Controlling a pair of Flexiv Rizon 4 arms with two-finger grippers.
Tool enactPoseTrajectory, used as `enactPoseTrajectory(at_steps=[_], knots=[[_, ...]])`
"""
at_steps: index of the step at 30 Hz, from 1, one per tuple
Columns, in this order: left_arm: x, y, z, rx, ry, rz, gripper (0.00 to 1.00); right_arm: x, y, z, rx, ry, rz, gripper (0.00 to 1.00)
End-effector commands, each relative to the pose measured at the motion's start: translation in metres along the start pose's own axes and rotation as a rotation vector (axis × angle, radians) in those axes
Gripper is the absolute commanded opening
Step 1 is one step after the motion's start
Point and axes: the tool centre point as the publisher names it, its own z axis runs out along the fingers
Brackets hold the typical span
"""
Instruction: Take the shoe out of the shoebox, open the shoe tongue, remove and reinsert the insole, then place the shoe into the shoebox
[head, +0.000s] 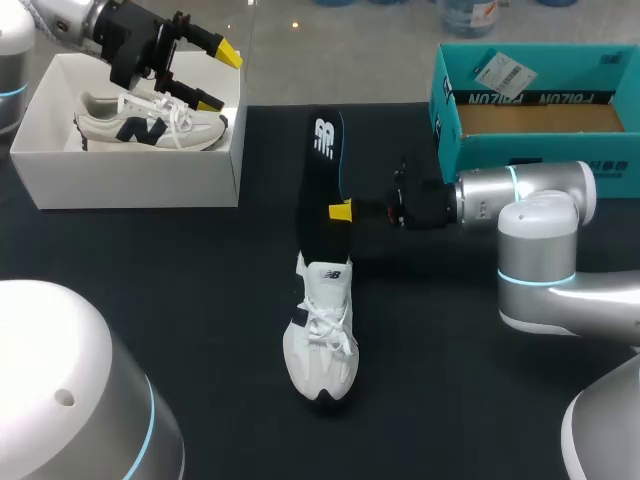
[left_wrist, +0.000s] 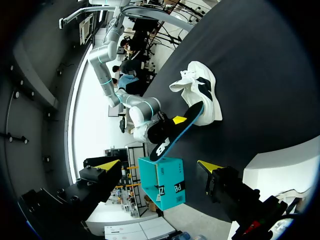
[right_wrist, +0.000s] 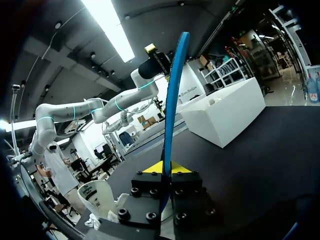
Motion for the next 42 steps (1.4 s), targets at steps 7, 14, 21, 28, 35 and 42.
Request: enactPoseTrajectory(at_steps=[7,14,21,28,35,42], knots=[[0.000,0.000,0.000,0.001,0.004,0.001,1.00,0.016,-0.027,0.013,0.006,-0.020,0.045,0.00],[0.000,0.000,0.000,0.001,0.004,0.001,1.00,0.027,-0.041,0.018,-0.009,-0.038,0.074,0.00],[0.000,0.000,0.000,0.001,0.004,0.001,1.00,0.037,-0.047,0.017,0.002,-0.066,0.096,0.00],[0.000,0.000,0.000,0.001,0.004,0.001,1.00,0.041,-0.038,0.009,0.017,-0.099,0.090,0.00],[0.000,0.000,0.000,0.001,0.004,0.001,1.00,0.035,-0.033,0.006,0.080,-0.068,0.103,0.00],[0.000,0.000,0.000,0.001,0.004,0.001,1.00,0.032,-0.040,0.007,0.128,-0.025,0.138,0.00]])
